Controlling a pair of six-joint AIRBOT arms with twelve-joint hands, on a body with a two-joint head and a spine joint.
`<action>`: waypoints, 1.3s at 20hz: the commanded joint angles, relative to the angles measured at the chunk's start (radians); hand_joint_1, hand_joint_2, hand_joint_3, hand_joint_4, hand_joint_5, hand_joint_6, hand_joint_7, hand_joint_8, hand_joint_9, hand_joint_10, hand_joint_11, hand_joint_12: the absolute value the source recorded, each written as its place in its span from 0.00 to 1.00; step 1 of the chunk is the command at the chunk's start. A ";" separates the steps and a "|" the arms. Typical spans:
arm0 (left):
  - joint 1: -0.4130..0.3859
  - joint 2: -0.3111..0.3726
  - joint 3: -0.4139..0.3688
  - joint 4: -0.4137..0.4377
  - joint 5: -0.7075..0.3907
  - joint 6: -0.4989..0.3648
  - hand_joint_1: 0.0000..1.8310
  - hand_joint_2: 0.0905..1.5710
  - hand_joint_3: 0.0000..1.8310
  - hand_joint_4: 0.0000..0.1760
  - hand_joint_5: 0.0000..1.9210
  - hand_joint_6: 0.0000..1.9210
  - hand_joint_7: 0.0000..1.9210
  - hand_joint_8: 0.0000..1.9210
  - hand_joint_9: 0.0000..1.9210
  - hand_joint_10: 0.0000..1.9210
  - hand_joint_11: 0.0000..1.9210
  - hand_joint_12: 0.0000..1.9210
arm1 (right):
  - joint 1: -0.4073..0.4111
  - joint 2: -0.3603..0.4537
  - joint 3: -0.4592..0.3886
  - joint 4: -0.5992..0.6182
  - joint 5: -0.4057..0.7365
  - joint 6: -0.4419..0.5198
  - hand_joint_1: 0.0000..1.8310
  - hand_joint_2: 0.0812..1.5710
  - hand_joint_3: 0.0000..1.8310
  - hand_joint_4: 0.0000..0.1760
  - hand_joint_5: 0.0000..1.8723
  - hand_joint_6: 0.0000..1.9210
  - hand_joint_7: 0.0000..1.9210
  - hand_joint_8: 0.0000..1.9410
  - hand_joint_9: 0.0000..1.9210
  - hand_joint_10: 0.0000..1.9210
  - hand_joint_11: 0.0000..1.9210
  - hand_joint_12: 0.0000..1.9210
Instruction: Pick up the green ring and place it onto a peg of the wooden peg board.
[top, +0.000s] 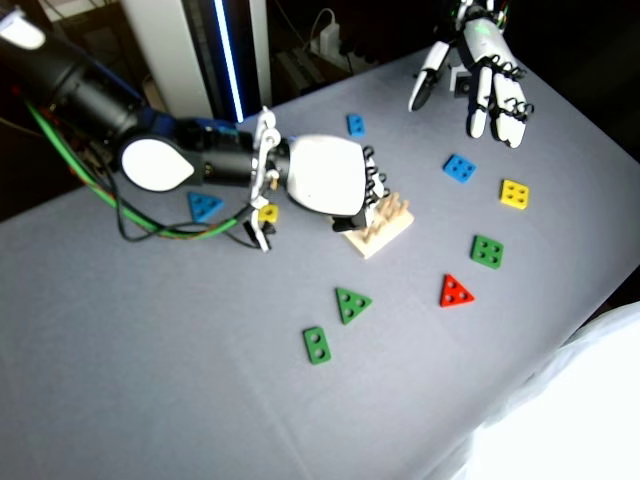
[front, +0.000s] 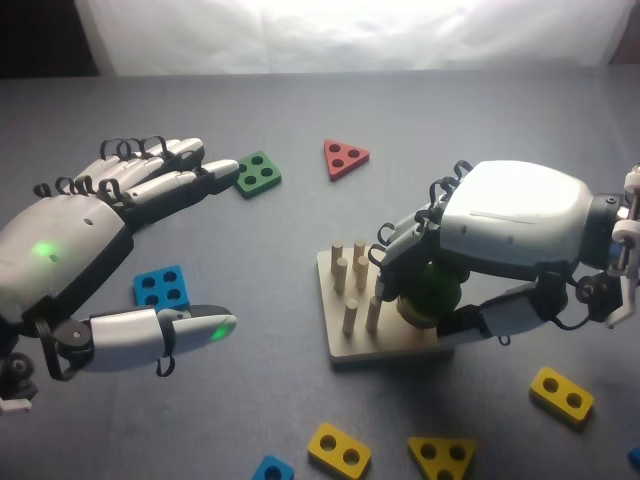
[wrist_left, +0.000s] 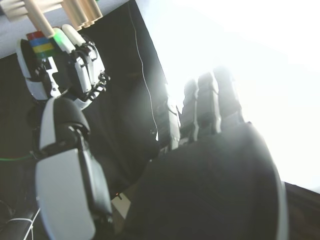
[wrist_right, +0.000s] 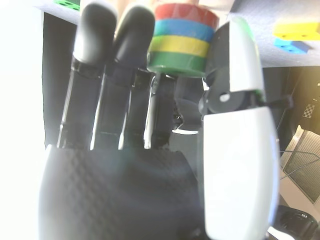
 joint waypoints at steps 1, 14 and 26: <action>-0.013 -0.003 -0.001 0.017 -0.128 -0.005 0.38 0.58 0.00 0.60 0.17 0.00 0.07 0.00 0.06 0.00 0.00 0.28 | 0.006 -0.003 -0.006 0.014 0.095 -0.001 0.67 0.62 0.00 0.00 0.43 0.05 0.41 0.37 0.46 0.56 0.43 0.79; -0.012 -0.003 -0.001 0.010 -0.139 -0.005 0.43 0.57 0.00 0.36 0.19 0.00 0.07 0.00 0.06 0.00 0.00 0.31 | -0.019 0.050 -0.050 0.093 0.213 -0.001 0.55 0.66 0.00 0.48 0.32 0.00 0.25 0.00 0.23 0.01 0.00 0.57; 0.009 0.015 -0.020 -0.031 -0.342 -0.026 0.47 0.62 0.00 0.70 0.12 0.00 0.05 0.00 0.04 0.00 0.00 0.23 | -0.213 0.254 -0.150 0.548 0.764 -0.103 0.56 0.67 0.00 0.00 0.39 0.00 0.35 0.00 0.31 0.01 0.08 0.46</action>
